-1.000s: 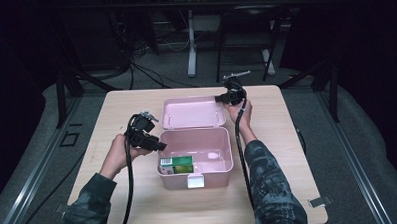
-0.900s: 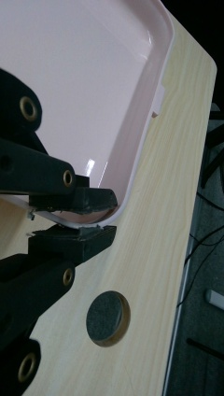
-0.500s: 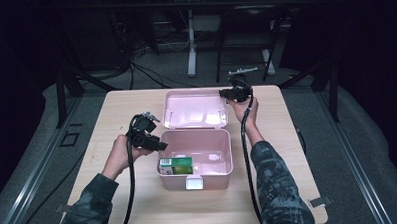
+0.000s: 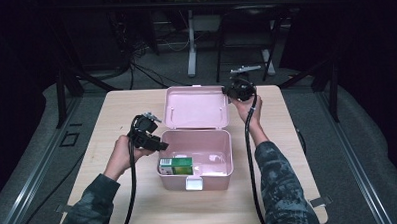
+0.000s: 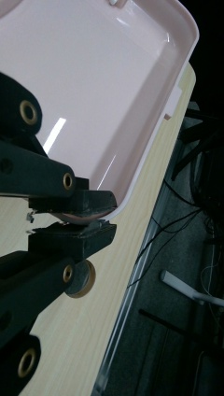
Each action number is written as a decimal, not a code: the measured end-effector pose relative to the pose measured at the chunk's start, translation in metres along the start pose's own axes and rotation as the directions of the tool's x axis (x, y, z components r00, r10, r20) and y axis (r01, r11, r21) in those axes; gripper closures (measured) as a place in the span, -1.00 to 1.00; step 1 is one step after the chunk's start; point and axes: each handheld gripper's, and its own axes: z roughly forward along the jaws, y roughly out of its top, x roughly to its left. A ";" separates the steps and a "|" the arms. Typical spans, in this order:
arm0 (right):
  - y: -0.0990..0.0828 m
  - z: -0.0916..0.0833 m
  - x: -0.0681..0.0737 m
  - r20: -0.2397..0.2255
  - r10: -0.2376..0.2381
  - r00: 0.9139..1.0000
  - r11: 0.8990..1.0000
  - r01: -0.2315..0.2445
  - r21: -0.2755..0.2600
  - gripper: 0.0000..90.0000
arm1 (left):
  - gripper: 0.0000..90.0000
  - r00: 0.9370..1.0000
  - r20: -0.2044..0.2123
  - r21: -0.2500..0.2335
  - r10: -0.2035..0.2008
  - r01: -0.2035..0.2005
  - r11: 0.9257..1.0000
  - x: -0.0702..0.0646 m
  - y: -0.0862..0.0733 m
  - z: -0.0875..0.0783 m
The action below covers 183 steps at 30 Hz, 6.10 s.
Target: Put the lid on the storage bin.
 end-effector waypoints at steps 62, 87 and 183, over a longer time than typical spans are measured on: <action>0.008 -0.074 0.041 0.110 -0.290 0.951 0.938 0.305 -0.166 0.90 | 0.55 0.999 -0.031 -0.074 -0.044 0.041 0.996 -0.004 0.000 0.012; 0.006 -0.111 0.056 0.123 -0.368 0.922 0.905 0.385 -0.183 0.90 | 0.59 0.996 -0.066 -0.093 -0.054 0.048 0.994 -0.008 -0.001 0.014; -0.037 -0.194 0.110 0.122 -0.527 0.841 0.817 0.540 -0.202 0.86 | -0.40 0.997 -0.021 -0.244 -0.069 0.062 0.968 0.000 -0.034 -0.022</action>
